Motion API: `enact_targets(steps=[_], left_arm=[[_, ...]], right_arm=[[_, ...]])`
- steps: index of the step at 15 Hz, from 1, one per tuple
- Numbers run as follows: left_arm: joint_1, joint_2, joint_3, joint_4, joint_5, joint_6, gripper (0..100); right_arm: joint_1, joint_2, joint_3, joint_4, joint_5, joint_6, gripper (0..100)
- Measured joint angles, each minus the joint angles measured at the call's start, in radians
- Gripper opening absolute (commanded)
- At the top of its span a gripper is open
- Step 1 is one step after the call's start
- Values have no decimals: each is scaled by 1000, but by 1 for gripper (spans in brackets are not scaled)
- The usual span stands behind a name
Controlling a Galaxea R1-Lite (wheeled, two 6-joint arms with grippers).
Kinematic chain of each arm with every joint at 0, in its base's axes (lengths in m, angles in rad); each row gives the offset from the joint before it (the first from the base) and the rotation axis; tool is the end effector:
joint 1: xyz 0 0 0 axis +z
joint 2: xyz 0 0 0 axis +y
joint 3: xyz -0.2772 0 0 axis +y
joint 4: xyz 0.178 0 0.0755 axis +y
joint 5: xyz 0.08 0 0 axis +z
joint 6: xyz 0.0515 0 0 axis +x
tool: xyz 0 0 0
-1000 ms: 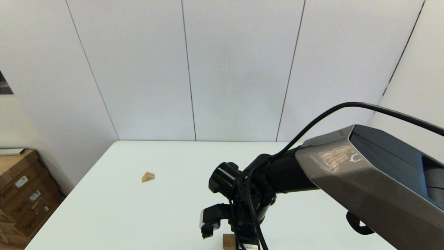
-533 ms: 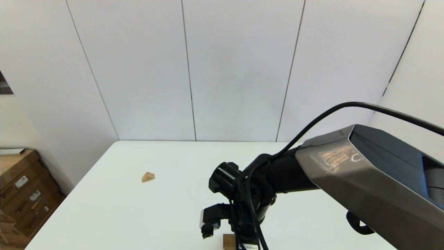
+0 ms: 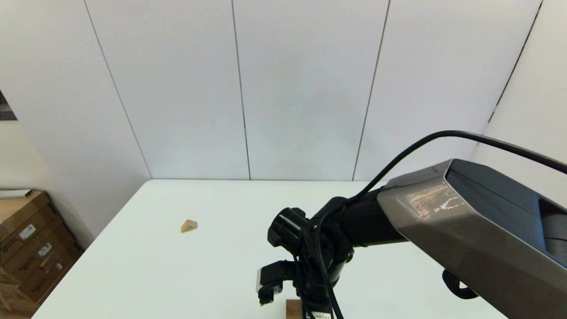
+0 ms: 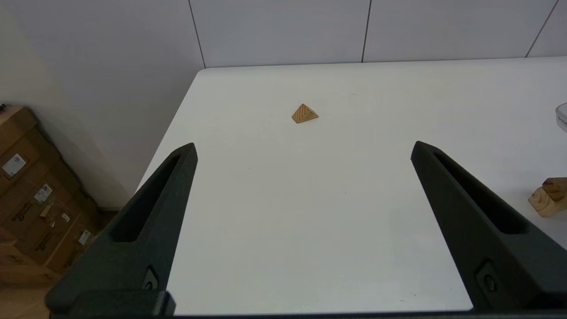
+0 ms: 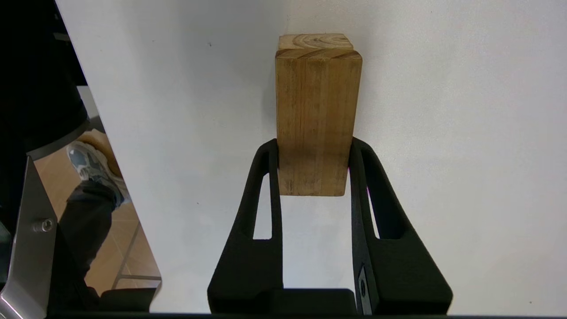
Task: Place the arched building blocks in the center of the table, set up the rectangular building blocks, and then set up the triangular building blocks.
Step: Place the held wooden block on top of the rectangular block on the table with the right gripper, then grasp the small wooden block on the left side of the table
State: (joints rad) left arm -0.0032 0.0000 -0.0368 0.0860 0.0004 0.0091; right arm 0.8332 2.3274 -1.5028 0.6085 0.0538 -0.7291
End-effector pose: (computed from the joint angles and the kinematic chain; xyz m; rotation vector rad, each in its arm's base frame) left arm 0.0292 -0.0001 0.0755 0.0092 0.0492 -0.0030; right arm 0.2566 0.2865 -0.0081 -1.1279 1.0717 1.2297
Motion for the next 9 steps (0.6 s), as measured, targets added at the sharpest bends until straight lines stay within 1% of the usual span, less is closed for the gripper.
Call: enact_targets(steps=[1,9], left_arm=[[0,0,0,0,0,0,100],[0,0,0,0,1,0,100]], right_arm=[[-1,0,1,0,0,0,100],[-3,-2,-3,-3,10,12,100]])
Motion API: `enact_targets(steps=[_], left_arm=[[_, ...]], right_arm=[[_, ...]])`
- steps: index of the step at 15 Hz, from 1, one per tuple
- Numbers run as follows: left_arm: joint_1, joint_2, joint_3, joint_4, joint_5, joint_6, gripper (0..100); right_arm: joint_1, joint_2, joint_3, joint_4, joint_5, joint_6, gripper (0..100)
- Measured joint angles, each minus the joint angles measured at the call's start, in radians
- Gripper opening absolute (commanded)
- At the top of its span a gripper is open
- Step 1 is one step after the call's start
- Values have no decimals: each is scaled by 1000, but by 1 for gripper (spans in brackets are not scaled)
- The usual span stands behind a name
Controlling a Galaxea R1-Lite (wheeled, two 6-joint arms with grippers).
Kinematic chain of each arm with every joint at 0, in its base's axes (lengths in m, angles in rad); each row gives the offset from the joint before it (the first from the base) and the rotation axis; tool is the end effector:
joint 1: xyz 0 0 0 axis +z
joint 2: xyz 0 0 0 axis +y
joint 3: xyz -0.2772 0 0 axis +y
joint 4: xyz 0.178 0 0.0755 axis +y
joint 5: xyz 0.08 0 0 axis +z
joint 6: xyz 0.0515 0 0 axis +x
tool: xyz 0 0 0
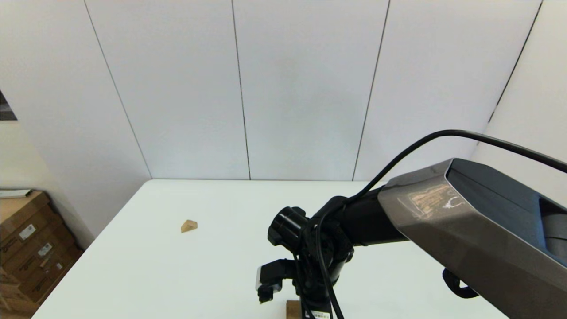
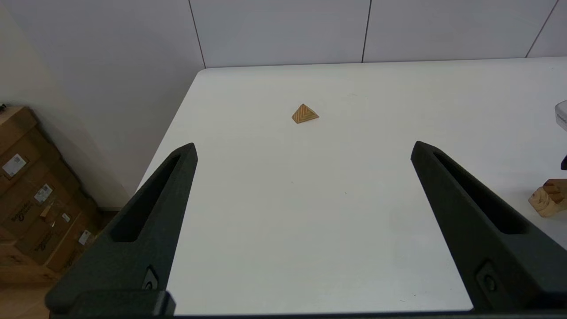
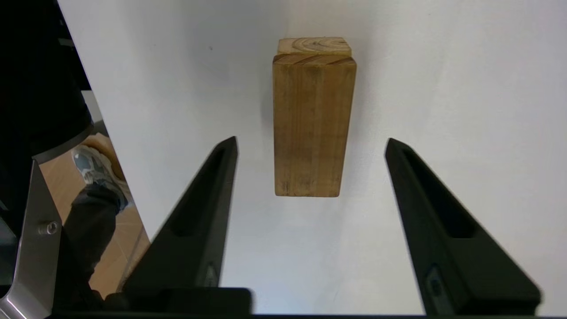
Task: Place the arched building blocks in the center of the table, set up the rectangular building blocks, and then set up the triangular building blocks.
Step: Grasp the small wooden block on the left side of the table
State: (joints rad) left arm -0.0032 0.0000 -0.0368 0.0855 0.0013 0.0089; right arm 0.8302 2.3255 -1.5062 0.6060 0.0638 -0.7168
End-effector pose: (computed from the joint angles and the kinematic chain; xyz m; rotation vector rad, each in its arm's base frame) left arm 0.0292 0.0000 0.0756 0.0090 0.0487 -0.0021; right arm 0.2578 0.2868 -0.0066 -1.1069 1.0712 1.2268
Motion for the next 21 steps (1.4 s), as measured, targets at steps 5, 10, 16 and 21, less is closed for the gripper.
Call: enact_targets(steps=[5,10,16,21], left_arm=[[0,0,0,0,-1,0,100],[0,0,0,0,-1,-4,100],[0,0,0,0,-1,-4,100],[0,0,0,0,-1,-3,100]], right_arm=[[-57,-108,7,2,20,16,100],[-180,-513,83,3,48,210,100],[-324,-1171,317,0,-107,542,100],[-592,-1665,549,1,-155,596,100]])
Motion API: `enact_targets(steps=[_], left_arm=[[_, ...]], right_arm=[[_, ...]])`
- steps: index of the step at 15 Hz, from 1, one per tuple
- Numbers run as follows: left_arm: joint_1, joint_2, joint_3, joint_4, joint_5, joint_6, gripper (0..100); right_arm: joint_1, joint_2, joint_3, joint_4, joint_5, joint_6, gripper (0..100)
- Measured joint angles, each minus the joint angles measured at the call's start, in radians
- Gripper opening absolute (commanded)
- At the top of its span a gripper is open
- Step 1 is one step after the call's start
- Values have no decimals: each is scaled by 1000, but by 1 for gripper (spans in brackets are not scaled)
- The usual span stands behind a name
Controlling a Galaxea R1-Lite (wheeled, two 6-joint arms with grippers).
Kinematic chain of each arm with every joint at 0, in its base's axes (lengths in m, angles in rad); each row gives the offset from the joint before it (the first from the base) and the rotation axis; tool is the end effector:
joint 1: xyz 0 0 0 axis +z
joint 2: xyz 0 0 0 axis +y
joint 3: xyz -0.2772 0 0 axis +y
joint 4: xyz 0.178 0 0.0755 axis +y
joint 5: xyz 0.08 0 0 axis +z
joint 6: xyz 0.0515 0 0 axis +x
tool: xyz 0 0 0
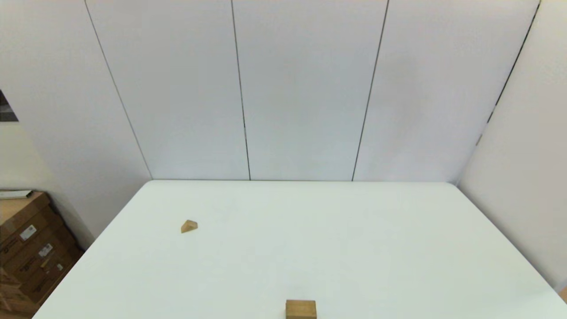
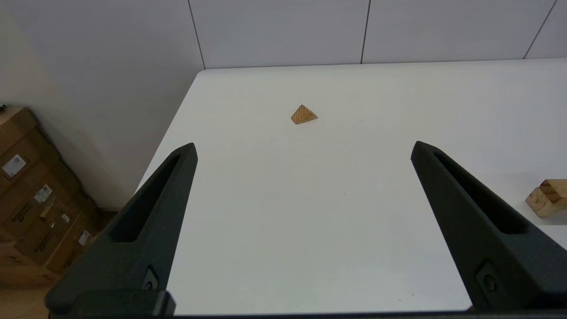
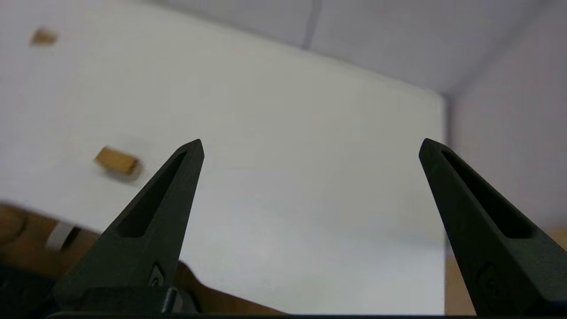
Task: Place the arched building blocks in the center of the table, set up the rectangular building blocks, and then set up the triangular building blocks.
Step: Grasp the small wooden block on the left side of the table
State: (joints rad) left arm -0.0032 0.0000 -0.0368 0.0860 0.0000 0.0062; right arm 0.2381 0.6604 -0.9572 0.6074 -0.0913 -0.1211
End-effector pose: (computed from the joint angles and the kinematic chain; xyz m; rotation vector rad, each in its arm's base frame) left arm 0.0292 -0.0001 0.0755 0.0063 0.0492 -0.0034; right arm 0.0538 0.0082 0.2542 -0.1709 0.2976 0.1641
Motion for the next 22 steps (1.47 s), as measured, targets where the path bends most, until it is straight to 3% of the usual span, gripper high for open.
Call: enact_targets(steps=[4,8,13,16,22], left_arm=[[0,0,0,0,0,-1,100],[0,0,0,0,0,0,100],[0,0,2,-1,1,3,100],[0,0,2,0,1,2,100],[0,0,3,-19,4,7,100]], right_arm=[[-166,-329,222,-3,-1,9,100],[-223,-559,467,-40,8,14,100],[-233,-654,785,-326,31,59,100],[-234,-662,864,-398,85,98,100],[-234,-664,879,-404,84,98,100]])
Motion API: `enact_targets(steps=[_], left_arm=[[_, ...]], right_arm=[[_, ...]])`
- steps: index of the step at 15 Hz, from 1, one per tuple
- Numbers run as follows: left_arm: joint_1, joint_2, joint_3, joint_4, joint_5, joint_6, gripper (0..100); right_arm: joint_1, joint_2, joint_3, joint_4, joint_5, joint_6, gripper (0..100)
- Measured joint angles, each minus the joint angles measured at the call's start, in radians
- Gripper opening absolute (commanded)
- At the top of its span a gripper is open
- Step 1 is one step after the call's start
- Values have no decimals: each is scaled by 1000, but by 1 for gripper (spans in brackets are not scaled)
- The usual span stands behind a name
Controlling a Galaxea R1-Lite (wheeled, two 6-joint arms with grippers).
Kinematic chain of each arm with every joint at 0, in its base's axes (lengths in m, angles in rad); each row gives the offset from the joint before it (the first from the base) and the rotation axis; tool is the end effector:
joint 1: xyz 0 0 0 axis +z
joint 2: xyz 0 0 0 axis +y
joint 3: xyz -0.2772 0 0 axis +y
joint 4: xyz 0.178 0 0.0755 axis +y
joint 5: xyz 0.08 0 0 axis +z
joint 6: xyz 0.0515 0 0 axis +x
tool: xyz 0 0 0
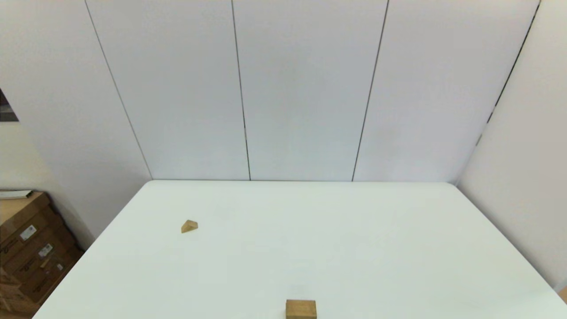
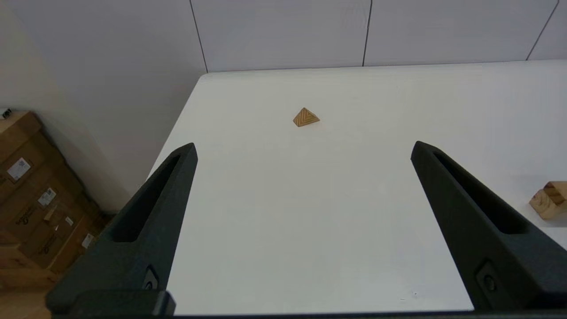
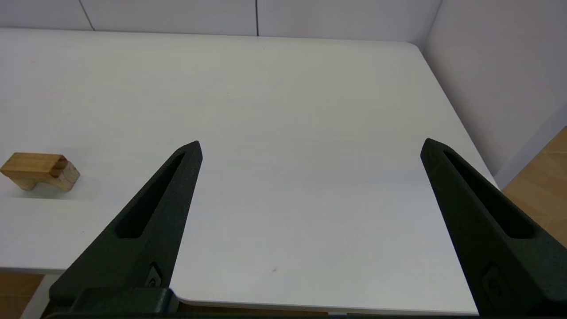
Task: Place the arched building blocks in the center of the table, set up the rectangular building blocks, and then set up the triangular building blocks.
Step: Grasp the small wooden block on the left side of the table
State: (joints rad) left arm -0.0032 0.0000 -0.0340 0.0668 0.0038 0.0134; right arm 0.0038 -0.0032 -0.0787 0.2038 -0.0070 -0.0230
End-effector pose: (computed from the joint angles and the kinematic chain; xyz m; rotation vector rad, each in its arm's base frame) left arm 0.0296 0.0001 0.0772 0.0135 0.0328 0.0004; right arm 0.0246 -0.0003 0.0729 -0.0236 0.1219 -0.0018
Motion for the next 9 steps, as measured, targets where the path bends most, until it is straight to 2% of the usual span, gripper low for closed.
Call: enact_targets(steps=[4,9], left_arm=[[-1,92,-87,18,3,-12,100],[-1,609,-248,5,17,-101,100]], right_arm=[[0,0,2,0,-2,11,100],[0,0,2,1,-2,11,100]])
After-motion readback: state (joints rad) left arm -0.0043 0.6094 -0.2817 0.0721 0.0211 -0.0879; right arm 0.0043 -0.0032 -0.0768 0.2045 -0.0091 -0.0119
